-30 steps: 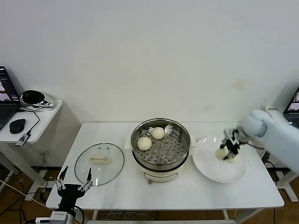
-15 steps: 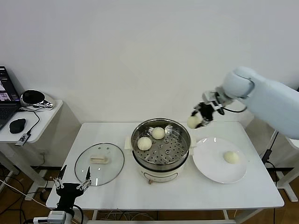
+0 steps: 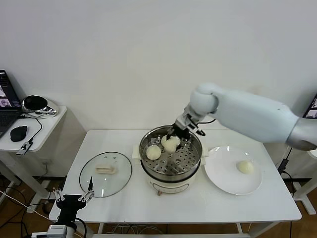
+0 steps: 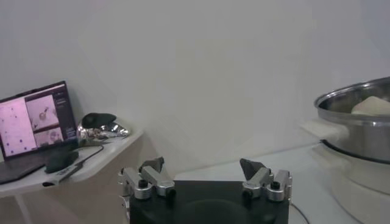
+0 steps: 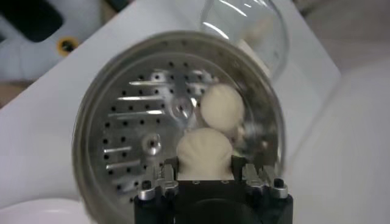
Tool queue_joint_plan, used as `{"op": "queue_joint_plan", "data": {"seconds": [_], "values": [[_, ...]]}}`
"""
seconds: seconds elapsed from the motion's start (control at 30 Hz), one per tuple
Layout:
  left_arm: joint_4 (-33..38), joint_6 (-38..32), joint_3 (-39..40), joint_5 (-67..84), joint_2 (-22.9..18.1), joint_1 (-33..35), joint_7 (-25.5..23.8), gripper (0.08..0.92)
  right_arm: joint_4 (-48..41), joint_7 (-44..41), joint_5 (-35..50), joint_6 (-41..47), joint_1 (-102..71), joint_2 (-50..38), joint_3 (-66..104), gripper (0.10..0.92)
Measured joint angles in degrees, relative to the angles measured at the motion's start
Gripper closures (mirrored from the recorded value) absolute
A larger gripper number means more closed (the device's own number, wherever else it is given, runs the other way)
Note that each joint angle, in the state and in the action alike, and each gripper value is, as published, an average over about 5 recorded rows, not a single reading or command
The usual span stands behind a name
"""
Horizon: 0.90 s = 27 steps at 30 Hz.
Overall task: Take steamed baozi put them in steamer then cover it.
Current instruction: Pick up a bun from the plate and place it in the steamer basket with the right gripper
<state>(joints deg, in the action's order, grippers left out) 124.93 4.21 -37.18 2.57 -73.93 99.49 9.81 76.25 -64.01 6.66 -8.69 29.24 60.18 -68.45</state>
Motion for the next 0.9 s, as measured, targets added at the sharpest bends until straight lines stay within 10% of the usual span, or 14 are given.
{"op": "queue_joint_plan", "data": {"seconds": [0.6,0.9], "values": [[-0.19,-0.10,0.42,-0.18,-1.12,-0.45,0.09,0.177,0.17,0.70,-9.61,-16.51,-1.84,4.96,-5.60,0.416],[-0.36,-0.10,0.63,-0.22,-1.19,-0.53,0.11,0.177,0.90,0.80,-10.82,-19.11,-0.63,4.57,-5.35,0.220]]}}
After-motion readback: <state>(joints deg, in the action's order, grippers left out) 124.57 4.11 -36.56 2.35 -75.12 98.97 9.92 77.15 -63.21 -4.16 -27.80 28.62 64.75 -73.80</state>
